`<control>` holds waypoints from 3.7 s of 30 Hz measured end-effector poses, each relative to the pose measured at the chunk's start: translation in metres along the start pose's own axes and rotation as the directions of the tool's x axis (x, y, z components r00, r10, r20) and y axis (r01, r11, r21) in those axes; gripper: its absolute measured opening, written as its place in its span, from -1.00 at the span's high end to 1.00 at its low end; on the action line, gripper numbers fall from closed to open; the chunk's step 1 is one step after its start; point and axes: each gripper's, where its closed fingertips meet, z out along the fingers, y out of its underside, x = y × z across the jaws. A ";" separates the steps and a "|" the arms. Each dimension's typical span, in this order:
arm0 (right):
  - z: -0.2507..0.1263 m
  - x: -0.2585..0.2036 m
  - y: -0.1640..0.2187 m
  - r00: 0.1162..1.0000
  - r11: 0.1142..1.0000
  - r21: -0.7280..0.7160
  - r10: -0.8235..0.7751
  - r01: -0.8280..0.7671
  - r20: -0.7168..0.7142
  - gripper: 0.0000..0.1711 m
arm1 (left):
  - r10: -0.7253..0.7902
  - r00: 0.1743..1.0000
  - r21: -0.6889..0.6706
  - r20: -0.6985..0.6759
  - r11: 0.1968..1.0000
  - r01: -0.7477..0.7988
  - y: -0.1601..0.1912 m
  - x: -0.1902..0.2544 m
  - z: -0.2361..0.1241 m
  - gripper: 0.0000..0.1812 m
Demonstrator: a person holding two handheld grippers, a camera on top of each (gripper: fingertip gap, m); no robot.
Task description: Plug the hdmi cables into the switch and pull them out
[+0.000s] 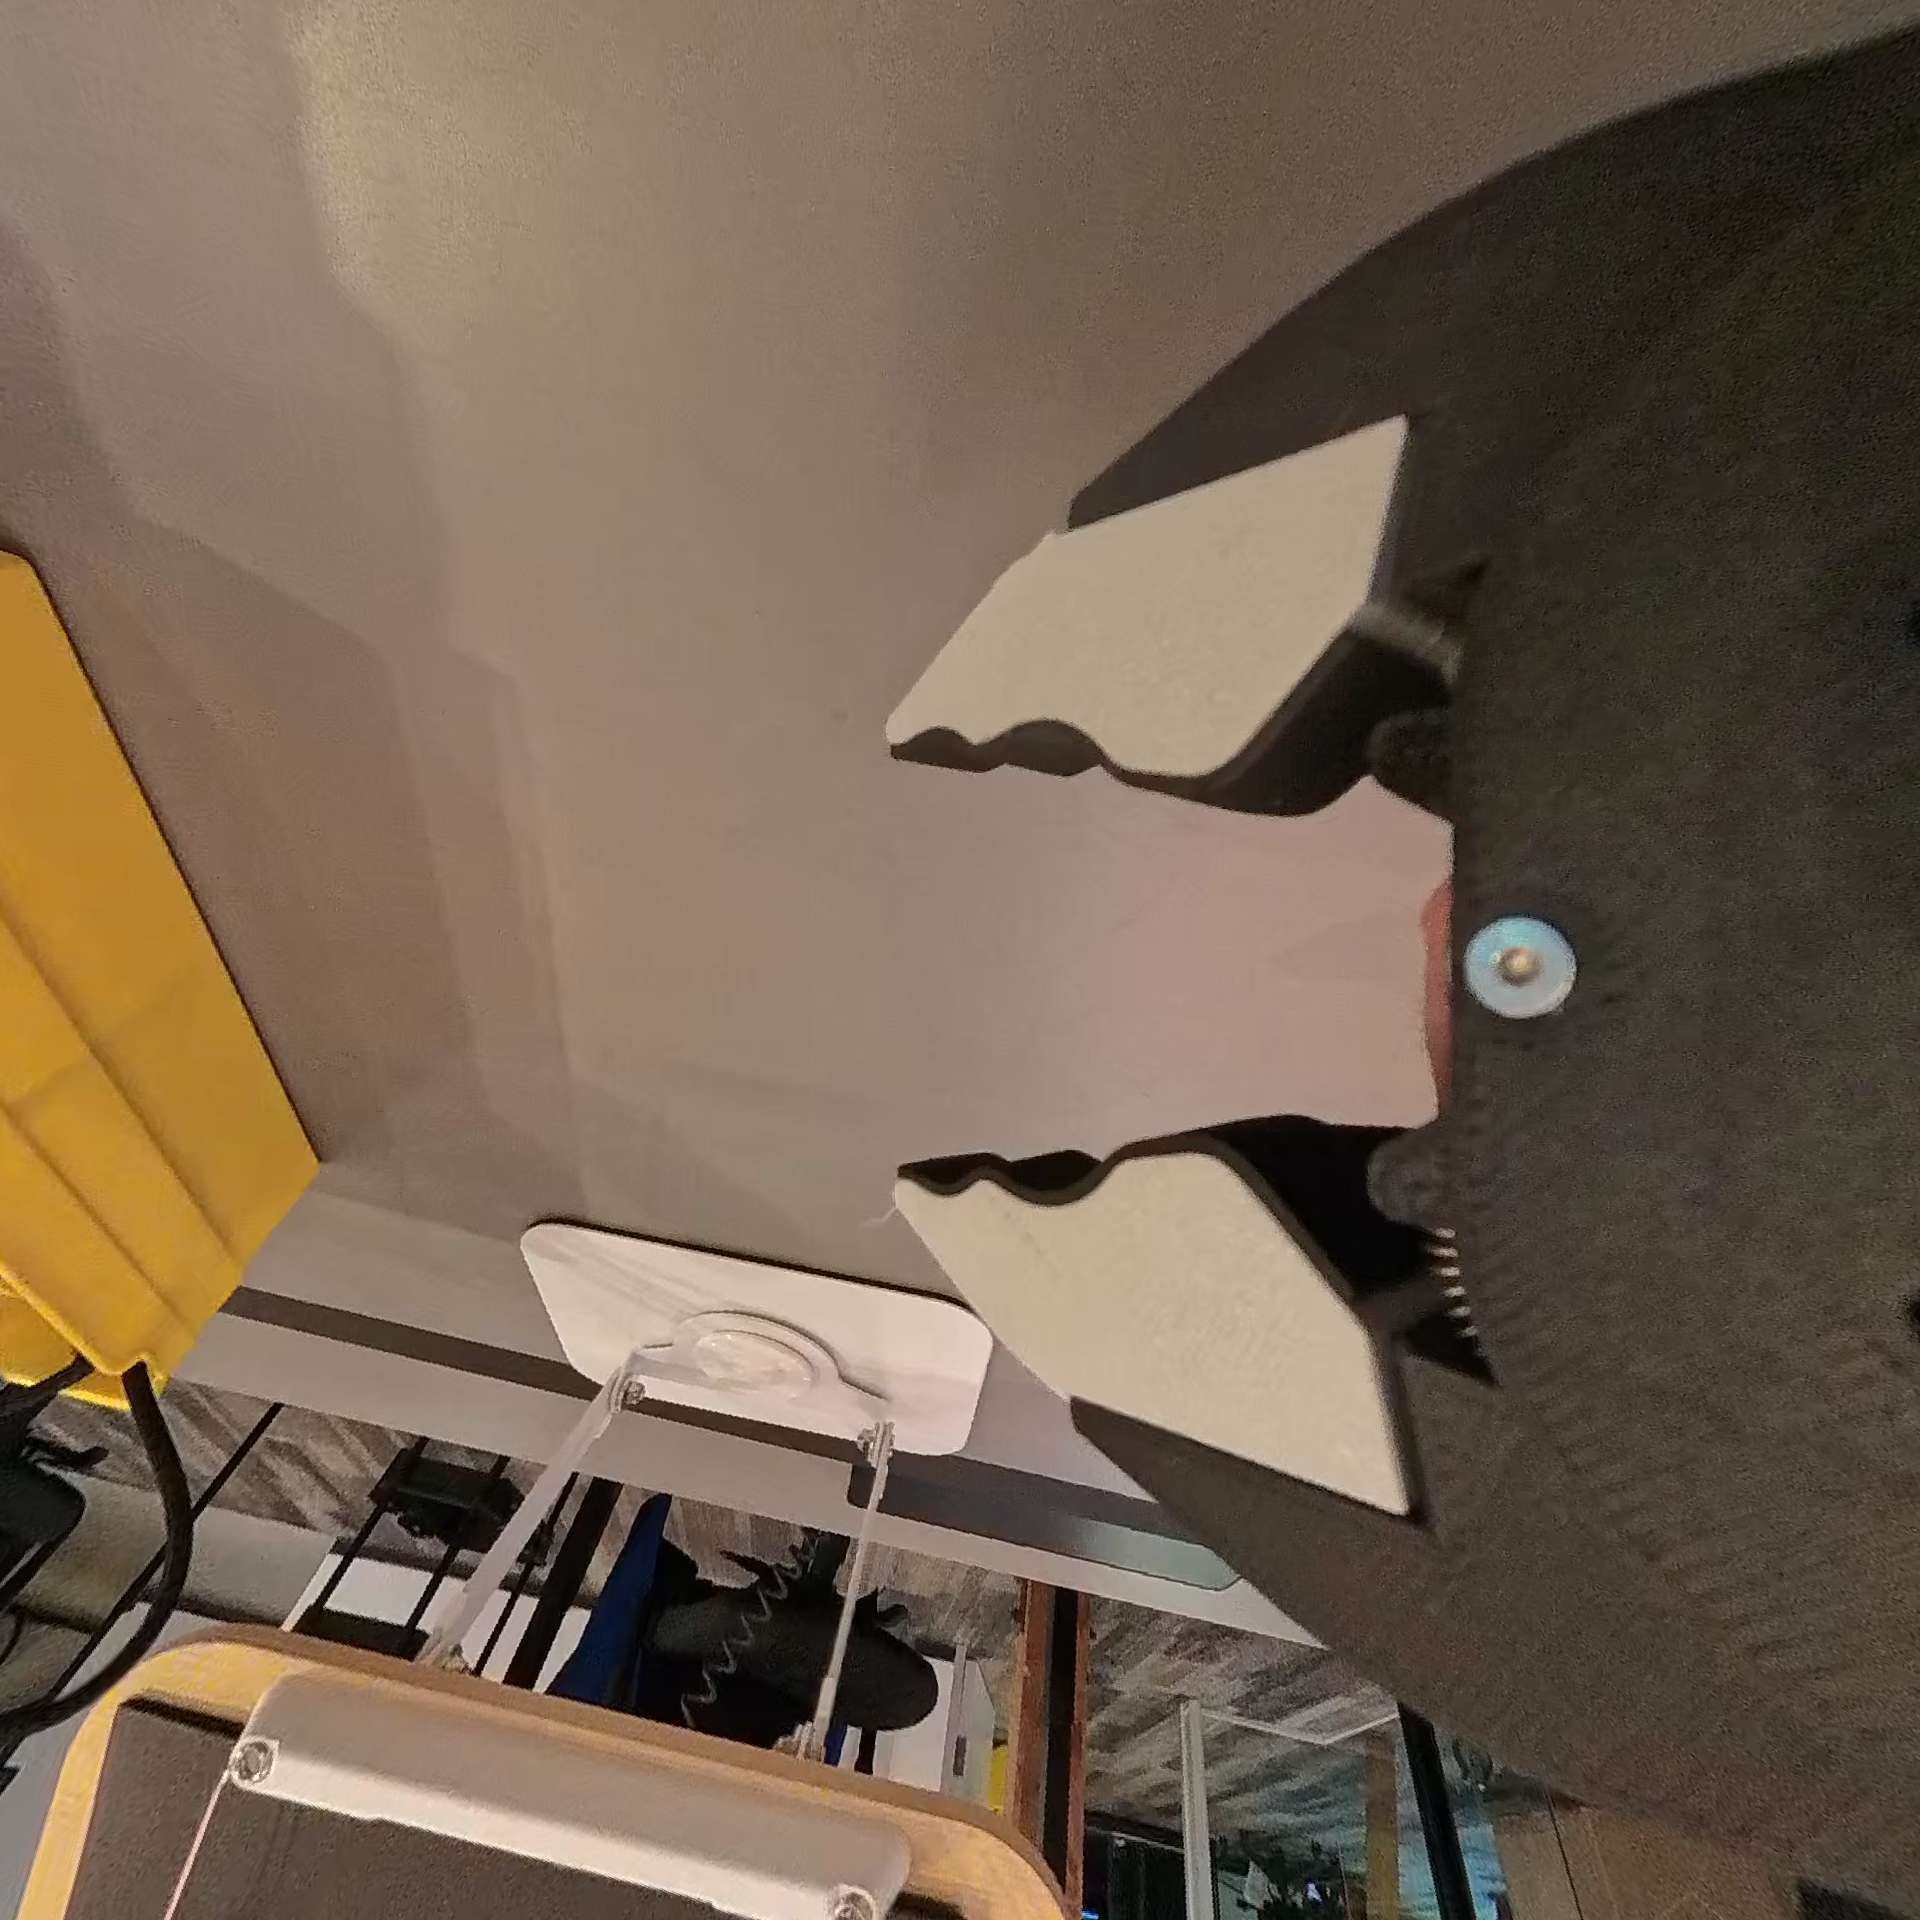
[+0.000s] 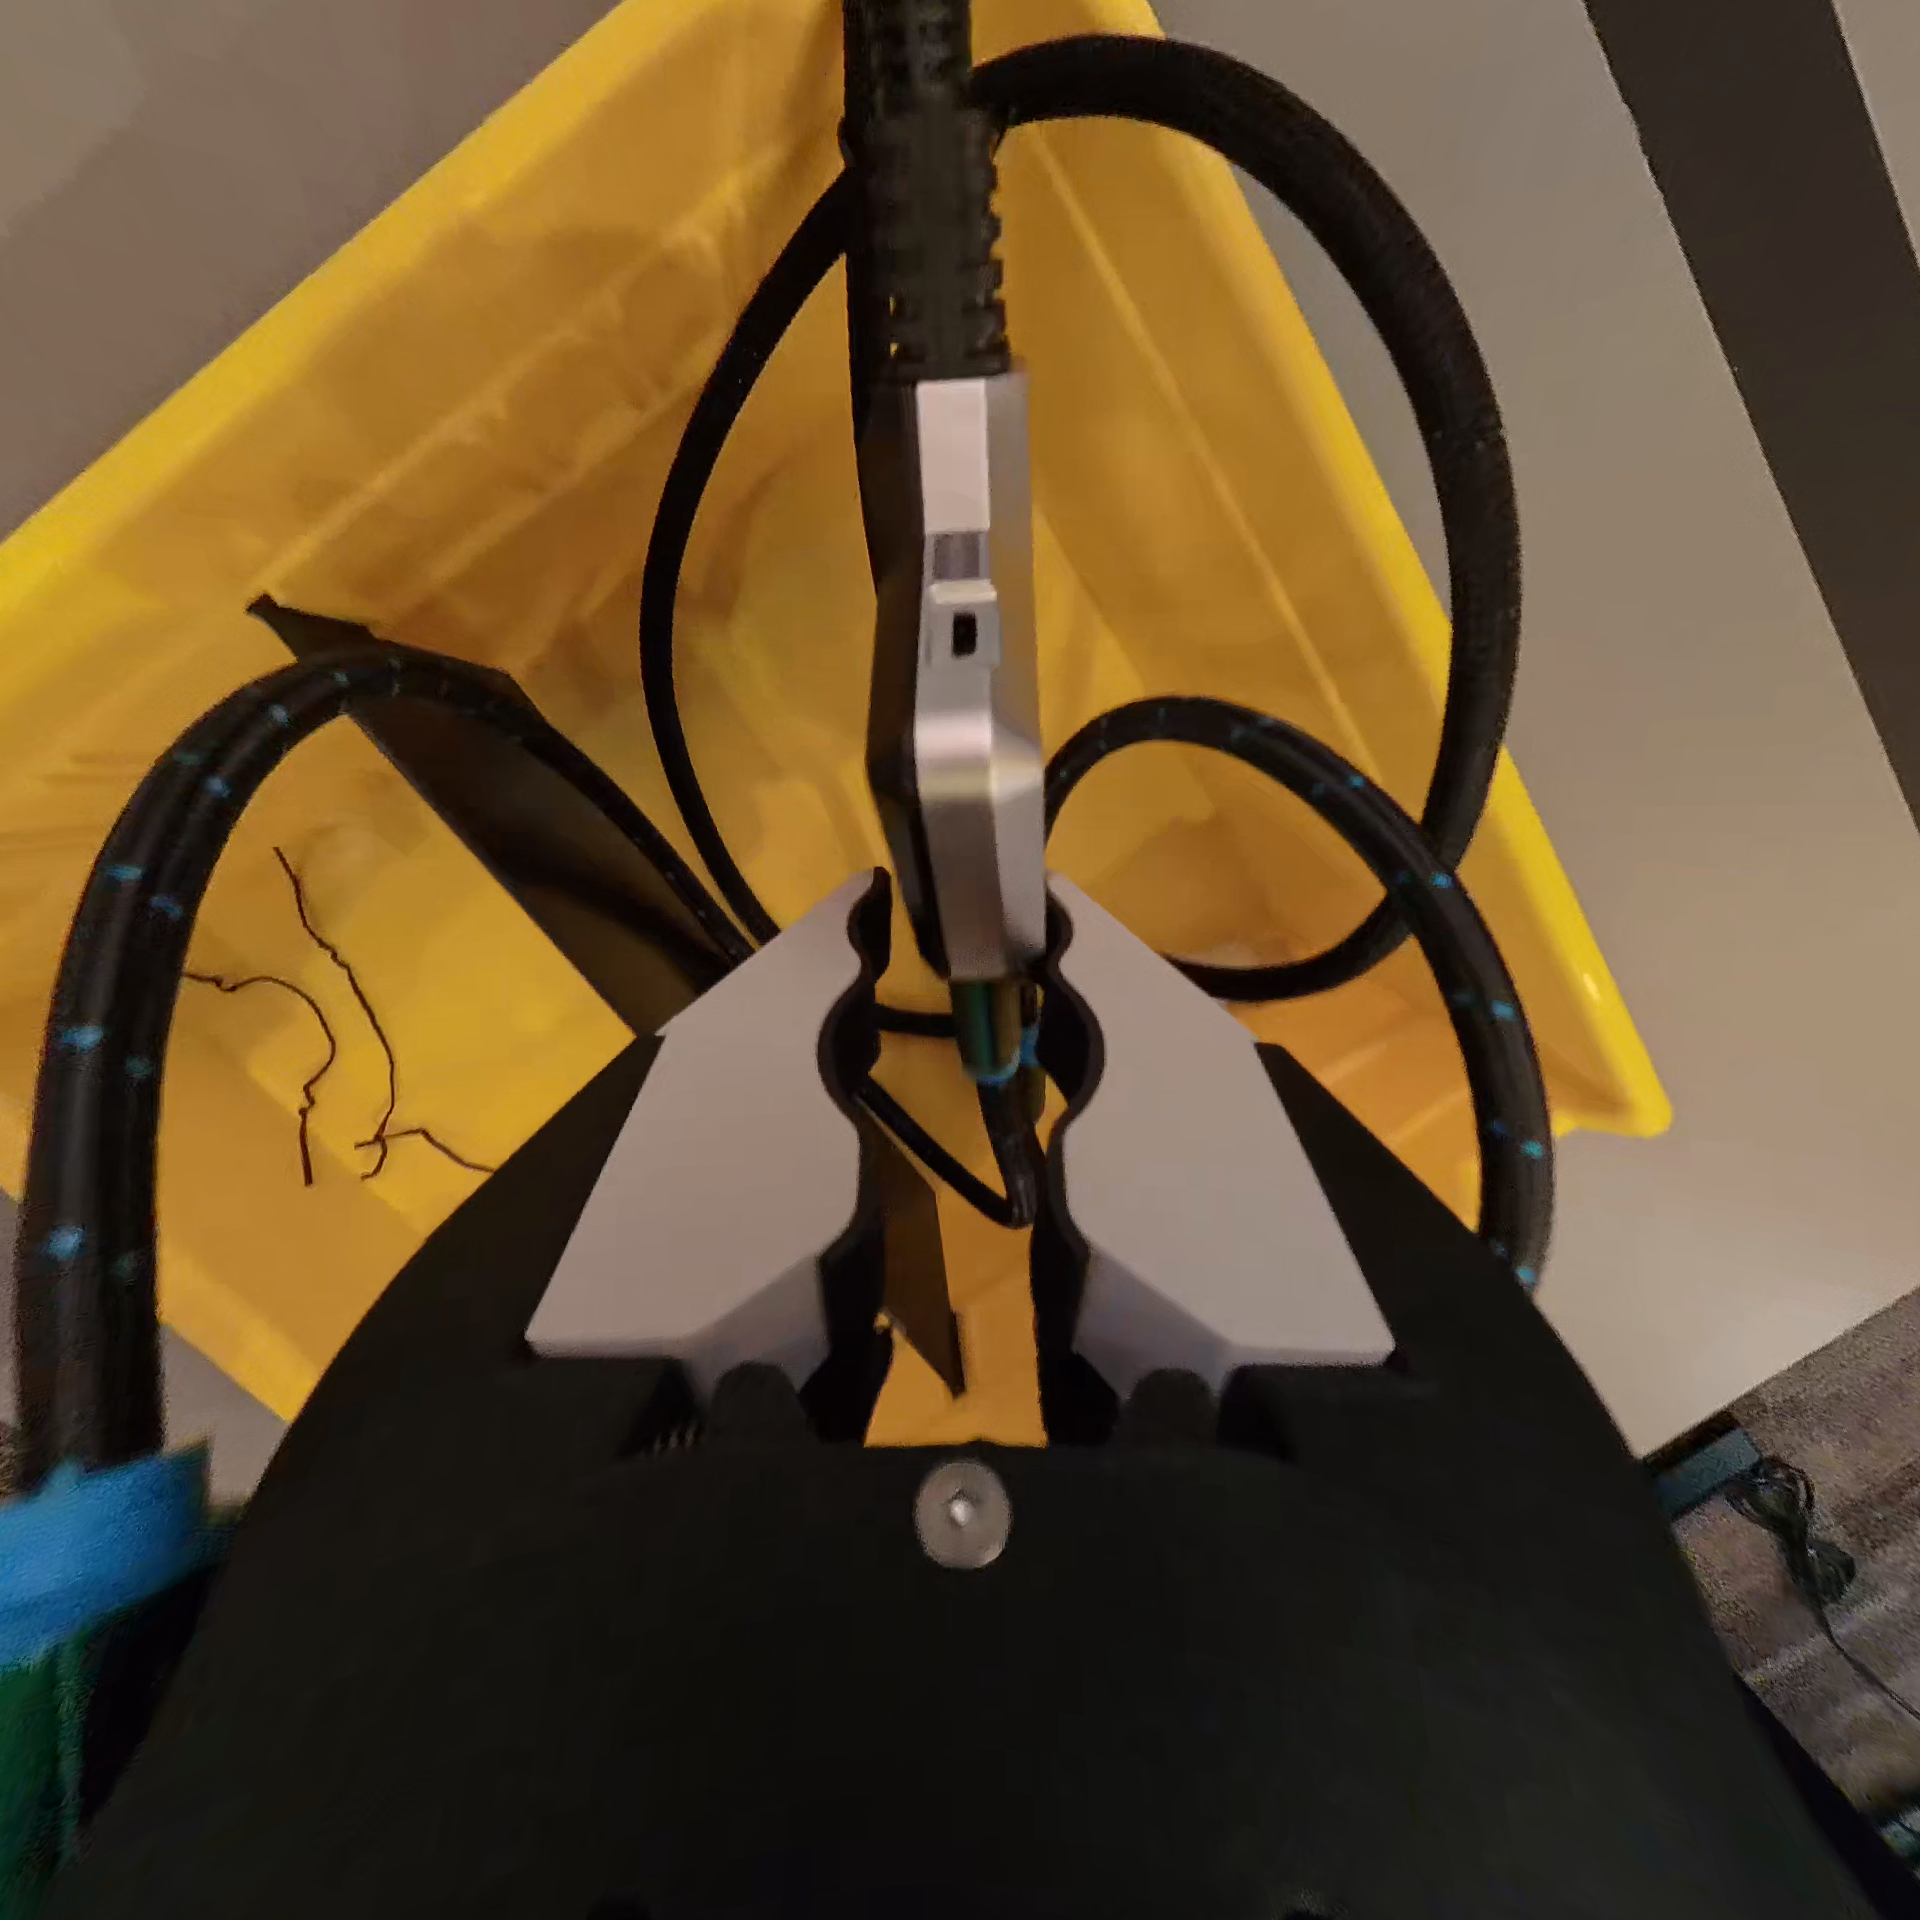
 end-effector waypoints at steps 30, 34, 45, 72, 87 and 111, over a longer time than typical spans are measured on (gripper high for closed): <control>-0.110 -0.179 -0.095 0.862 0.804 0.391 -0.273 0.448 -0.426 0.78 | -0.042 0.957 -0.098 0.287 0.993 0.073 0.024 -0.097 -0.084 0.15; -0.085 -0.210 -0.101 0.872 0.784 0.411 -0.324 0.465 -0.367 0.77 | -0.146 0.918 -0.254 0.369 0.934 0.251 0.099 -0.144 -0.135 0.14; -0.066 -0.276 -0.122 0.890 0.699 0.555 -0.395 0.452 -0.227 0.78 | -0.548 0.824 -0.409 0.146 0.725 0.554 0.214 -0.101 -0.116 0.58; -0.037 -0.300 -0.125 0.910 0.668 0.646 -0.400 0.369 -0.107 0.81 | -0.649 0.748 -0.361 0.140 0.670 0.649 0.224 -0.127 -0.153 0.50; -0.024 -0.311 -0.127 0.909 0.669 0.657 -0.412 0.347 -0.061 0.81 | -0.668 0.744 -0.804 -0.009 0.447 0.392 0.303 -0.117 -0.072 0.18; -0.019 -0.321 -0.133 0.903 0.657 0.672 -0.427 0.341 -0.042 0.80 | -0.724 0.680 -0.849 -0.111 0.425 0.314 0.301 -0.095 -0.066 -0.02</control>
